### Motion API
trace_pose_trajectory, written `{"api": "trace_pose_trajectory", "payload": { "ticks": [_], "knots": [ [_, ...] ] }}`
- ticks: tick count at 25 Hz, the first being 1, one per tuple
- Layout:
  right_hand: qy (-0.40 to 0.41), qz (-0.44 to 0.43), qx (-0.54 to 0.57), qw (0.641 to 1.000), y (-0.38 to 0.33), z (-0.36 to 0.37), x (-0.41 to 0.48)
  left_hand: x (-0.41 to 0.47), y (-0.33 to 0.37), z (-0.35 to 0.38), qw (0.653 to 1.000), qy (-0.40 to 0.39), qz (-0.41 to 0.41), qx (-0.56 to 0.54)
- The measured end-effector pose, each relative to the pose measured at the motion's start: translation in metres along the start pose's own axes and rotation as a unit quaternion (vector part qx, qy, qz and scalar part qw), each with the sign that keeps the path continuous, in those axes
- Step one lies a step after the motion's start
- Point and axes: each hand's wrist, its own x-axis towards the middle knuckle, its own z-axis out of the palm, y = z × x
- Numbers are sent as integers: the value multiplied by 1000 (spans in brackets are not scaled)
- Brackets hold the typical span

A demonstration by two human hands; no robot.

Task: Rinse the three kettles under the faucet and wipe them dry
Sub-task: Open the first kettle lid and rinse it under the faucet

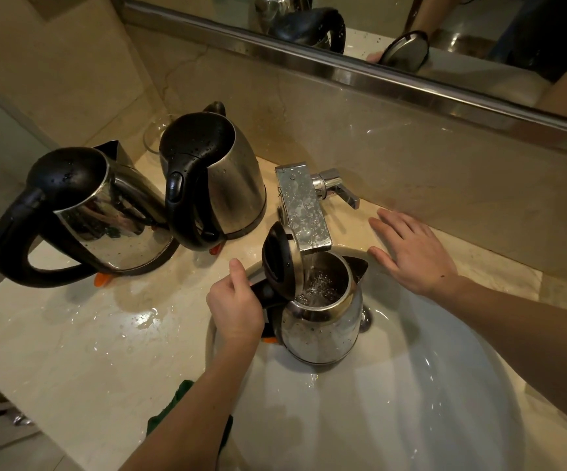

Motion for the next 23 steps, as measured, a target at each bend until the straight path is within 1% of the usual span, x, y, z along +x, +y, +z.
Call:
{"api": "trace_pose_trajectory", "payload": {
  "ticks": [5,12,23],
  "knots": [
    [6,-5,-5,1000,2,2,0,7,-5,-3,999,27,-22,-18],
    [4,-1,-8,1000,2,2,0,3,8,0,1000,11,-15,-7],
    [5,-4,-8,1000,2,3,-1,9,9,4,999,14,-35,17]
  ]
}}
